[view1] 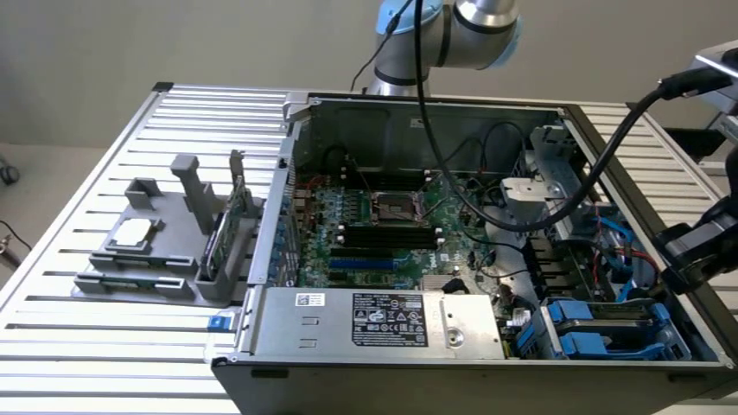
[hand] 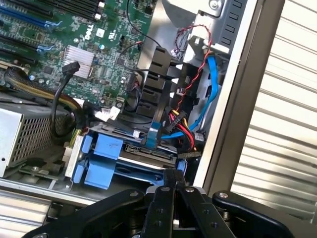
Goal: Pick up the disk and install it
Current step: 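Insert the first disk wire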
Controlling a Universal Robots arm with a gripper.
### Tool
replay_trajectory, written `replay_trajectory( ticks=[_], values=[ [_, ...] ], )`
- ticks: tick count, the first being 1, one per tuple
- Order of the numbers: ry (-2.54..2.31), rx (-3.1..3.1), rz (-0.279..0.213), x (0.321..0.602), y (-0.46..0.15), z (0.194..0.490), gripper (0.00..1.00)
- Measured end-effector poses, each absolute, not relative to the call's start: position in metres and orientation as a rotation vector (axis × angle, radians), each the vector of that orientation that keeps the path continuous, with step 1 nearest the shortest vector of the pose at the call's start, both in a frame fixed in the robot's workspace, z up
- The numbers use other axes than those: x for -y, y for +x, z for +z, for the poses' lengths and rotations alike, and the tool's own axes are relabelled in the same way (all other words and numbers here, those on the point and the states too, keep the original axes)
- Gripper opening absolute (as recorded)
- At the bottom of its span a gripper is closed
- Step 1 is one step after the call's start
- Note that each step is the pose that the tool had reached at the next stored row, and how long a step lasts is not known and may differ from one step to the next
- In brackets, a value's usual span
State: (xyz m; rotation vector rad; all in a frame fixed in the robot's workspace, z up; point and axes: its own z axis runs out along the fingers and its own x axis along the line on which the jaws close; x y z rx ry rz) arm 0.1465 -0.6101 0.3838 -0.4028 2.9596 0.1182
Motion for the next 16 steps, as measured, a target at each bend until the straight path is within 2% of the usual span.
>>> replay_trajectory(
  ticks=[16],
  values=[
    [-0.121,-2.974,0.134,0.6101,0.1464,0.3839,0.11]
  ],
)
